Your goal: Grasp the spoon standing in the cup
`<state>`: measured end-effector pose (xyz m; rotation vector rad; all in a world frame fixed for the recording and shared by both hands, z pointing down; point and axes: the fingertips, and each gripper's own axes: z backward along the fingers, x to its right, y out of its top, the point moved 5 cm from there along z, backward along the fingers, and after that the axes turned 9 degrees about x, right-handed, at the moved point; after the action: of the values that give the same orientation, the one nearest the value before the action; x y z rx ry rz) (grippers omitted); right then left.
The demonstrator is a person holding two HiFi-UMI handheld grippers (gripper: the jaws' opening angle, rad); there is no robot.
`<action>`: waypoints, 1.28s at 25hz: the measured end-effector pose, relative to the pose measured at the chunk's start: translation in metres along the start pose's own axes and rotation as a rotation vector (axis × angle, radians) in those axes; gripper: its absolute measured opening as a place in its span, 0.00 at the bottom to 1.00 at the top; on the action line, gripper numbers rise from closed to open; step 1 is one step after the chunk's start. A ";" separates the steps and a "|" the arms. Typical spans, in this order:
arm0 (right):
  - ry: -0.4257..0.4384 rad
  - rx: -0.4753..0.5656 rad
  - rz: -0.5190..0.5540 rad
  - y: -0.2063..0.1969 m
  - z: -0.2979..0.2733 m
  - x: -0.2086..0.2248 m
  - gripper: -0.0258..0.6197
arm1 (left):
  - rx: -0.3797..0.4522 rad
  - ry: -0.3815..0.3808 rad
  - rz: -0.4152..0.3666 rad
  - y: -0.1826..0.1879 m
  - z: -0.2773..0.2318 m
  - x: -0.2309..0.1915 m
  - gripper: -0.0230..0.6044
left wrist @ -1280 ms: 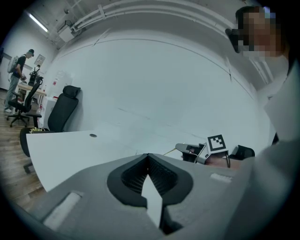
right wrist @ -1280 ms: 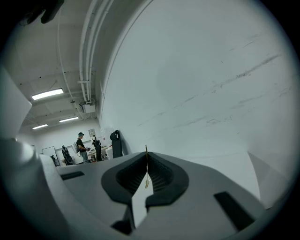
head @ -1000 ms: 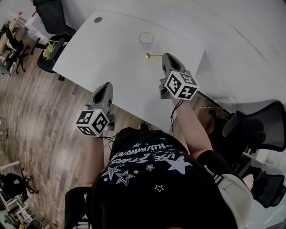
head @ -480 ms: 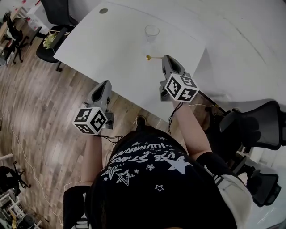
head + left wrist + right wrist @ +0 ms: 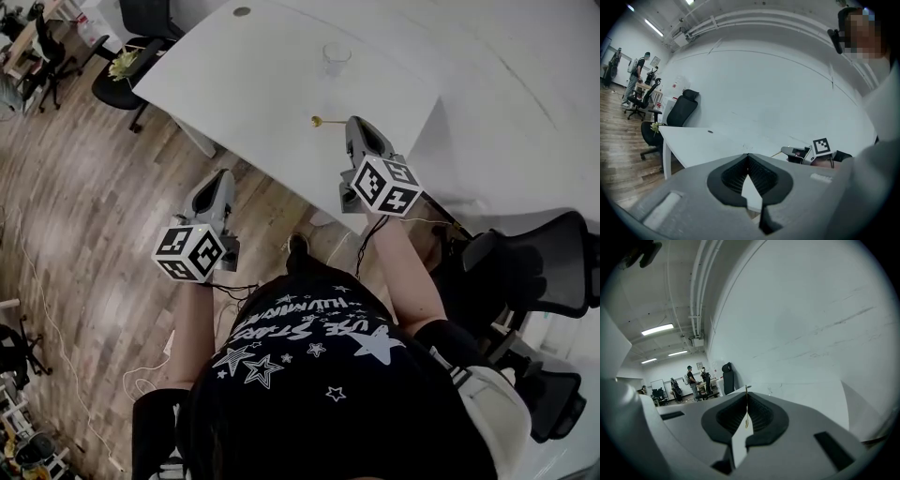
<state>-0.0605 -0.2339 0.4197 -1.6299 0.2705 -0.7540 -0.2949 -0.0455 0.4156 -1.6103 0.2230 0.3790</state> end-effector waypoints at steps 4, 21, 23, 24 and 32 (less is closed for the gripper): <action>0.014 0.014 0.006 0.002 0.025 -0.015 0.06 | 0.016 0.003 0.004 -0.002 0.029 0.008 0.05; -0.035 0.039 0.024 -0.003 0.169 -0.051 0.06 | 0.010 -0.078 -0.014 -0.024 0.127 0.056 0.05; -0.043 0.037 0.029 -0.001 0.180 -0.044 0.06 | 0.014 -0.083 -0.009 -0.027 0.129 0.064 0.05; -0.046 0.037 0.030 0.000 0.183 -0.041 0.06 | 0.016 -0.085 -0.008 -0.028 0.131 0.068 0.05; 0.007 0.057 0.026 0.011 0.201 -0.025 0.06 | 0.046 -0.046 -0.009 -0.037 0.139 0.098 0.05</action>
<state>0.0453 -0.0628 0.3961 -1.5673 0.2726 -0.7413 -0.2056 0.1034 0.4069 -1.5554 0.1884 0.4008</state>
